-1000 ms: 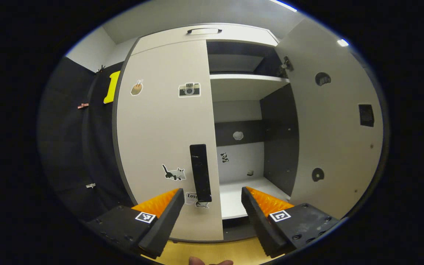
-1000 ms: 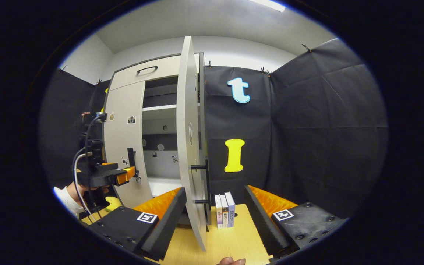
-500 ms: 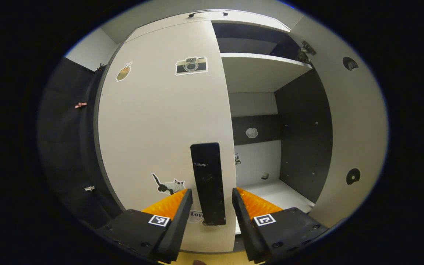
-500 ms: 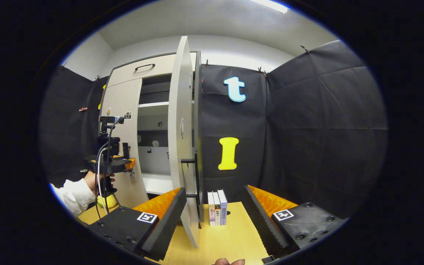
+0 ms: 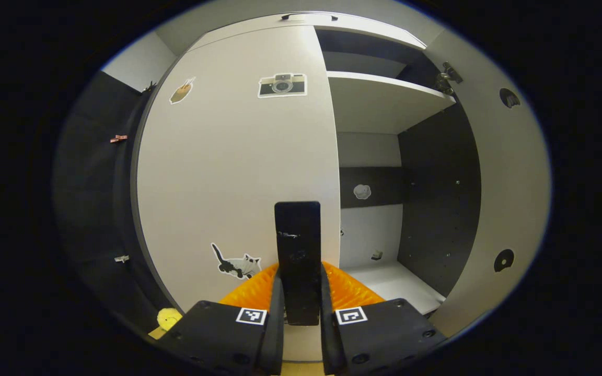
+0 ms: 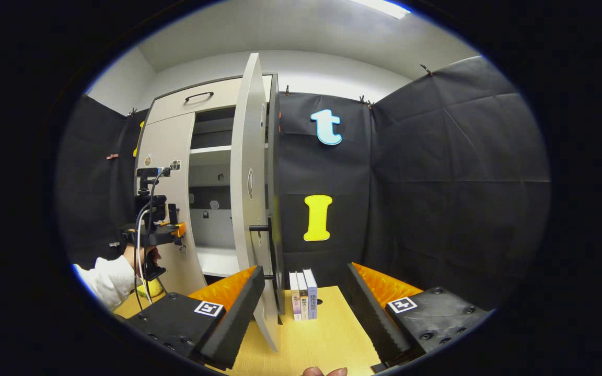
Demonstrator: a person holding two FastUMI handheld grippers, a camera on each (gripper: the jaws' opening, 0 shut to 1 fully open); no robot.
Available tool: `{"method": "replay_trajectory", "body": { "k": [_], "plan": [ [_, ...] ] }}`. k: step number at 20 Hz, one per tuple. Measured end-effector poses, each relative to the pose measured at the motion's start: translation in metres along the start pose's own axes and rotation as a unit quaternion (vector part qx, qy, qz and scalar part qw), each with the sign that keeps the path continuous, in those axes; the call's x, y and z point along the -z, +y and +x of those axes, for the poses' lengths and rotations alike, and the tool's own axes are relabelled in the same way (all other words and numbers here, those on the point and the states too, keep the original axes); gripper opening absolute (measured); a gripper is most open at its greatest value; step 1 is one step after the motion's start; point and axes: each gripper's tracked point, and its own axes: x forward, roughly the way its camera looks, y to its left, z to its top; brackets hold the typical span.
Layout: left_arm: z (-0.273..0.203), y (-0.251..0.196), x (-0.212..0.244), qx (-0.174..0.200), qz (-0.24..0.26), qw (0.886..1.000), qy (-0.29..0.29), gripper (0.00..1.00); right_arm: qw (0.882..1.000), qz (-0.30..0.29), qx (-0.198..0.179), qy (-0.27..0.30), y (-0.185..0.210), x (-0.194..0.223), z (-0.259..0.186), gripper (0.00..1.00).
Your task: Open the right door of the double-door shoe cabinet with the right hand, and open the left door with the left hand.
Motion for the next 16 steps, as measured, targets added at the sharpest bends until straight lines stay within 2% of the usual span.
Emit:
{"method": "replay_trajectory", "body": {
  "k": [1, 2, 3, 5, 9, 16],
  "plan": [
    [0.001, 0.0, 0.002, 0.006, 0.011, 1.0, 0.014, 0.32, 1.0, 0.001, -0.002, 0.0, 0.003, 0.001, 0.0, 0.98],
    [0.0, 0.0, 0.0, 0.012, -0.009, 1.0, 0.014, 0.31, 1.0, 0.002, -0.004, -0.001, 0.005, 0.0, -0.002, 0.98],
    [-0.001, -0.001, 0.0, 0.02, -0.042, 0.999, 0.011, 0.25, 1.0, 0.001, -0.006, -0.003, 0.007, -0.001, -0.002, 0.98],
    [-0.006, 0.001, 0.0, 0.028, -0.058, 0.998, 0.011, 0.18, 1.0, -0.001, -0.01, -0.004, 0.011, -0.001, -0.003, 0.98],
    [-0.014, 0.005, 0.002, 0.055, -0.058, 0.997, 0.004, 0.16, 1.0, -0.004, -0.017, -0.008, 0.025, 0.0, -0.006, 0.98],
    [-0.031, 0.021, 0.009, 0.101, -0.062, 0.993, 0.008, 0.16, 1.0, -0.003, -0.026, -0.015, 0.076, 0.001, -0.033, 0.98]
  ]
}}
